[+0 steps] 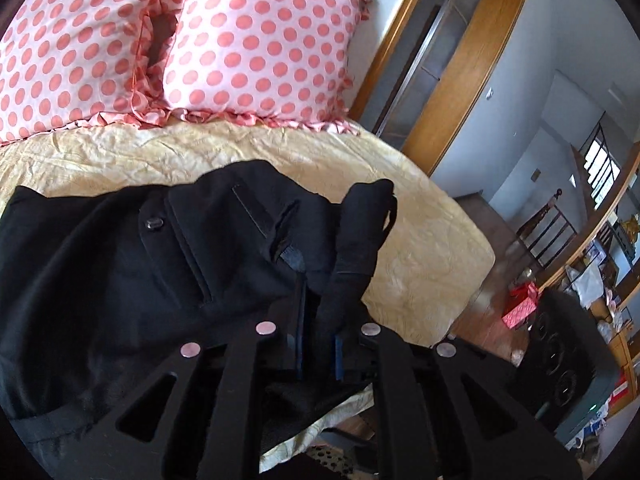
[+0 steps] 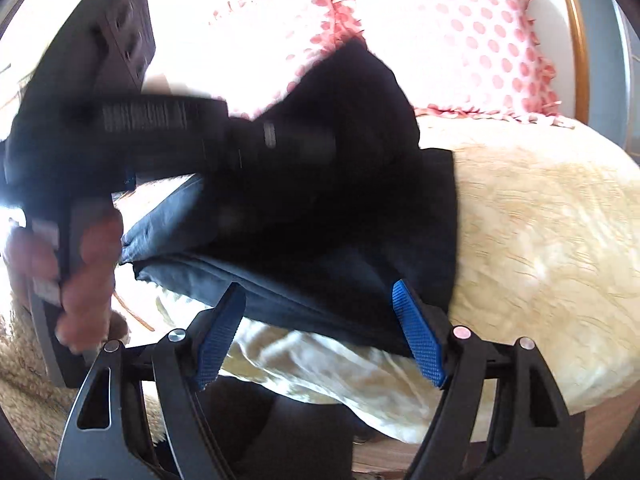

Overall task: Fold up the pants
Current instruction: 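Fold the held waistband over the trousers with the left tool and release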

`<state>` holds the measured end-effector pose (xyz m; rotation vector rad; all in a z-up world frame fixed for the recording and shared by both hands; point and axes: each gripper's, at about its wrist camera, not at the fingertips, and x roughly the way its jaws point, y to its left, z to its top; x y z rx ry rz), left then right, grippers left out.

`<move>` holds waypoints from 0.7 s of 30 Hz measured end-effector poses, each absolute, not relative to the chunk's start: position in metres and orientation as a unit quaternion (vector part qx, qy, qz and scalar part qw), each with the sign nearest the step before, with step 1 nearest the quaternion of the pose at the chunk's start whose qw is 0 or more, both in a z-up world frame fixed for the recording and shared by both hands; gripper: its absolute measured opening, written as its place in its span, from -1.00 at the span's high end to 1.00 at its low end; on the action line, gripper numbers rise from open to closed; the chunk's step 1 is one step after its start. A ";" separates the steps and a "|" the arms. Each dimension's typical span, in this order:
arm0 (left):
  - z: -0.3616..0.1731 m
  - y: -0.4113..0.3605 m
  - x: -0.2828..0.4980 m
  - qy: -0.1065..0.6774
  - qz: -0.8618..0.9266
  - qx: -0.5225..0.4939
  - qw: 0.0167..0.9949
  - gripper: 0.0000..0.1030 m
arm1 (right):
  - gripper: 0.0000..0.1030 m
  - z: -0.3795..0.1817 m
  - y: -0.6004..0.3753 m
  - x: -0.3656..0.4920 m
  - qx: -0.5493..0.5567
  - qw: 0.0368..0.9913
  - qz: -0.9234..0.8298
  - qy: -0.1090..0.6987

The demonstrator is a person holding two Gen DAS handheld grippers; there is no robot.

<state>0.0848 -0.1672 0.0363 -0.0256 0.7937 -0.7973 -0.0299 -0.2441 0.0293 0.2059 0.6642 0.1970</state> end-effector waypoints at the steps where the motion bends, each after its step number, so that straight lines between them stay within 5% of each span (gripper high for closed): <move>1: 0.031 -0.169 0.082 0.378 -0.376 -0.005 0.846 0.79 | -0.52 0.029 -0.245 -0.029 0.099 0.936 0.091 0.325; 8: 0.015 -0.170 0.068 0.371 -0.375 0.021 0.849 0.76 | -0.62 0.031 -0.270 -0.040 0.103 0.939 0.032 0.327; 11: 0.019 -0.160 0.066 0.382 -0.393 -0.003 0.836 0.24 | -0.62 0.040 -0.285 -0.041 0.123 0.941 0.021 0.314; 13: 0.025 -0.154 0.061 0.383 -0.387 -0.004 0.839 -0.76 | -0.62 0.049 -0.293 -0.038 0.145 0.942 0.031 0.301; 17: 0.038 -0.135 0.046 0.359 -0.392 0.008 0.847 -0.80 | -0.58 0.067 -0.300 -0.024 0.167 0.942 0.055 0.287; 21: 0.048 -0.106 0.051 0.328 -0.318 0.027 0.889 -0.91 | -0.28 0.079 -0.288 0.019 0.134 0.939 0.062 0.309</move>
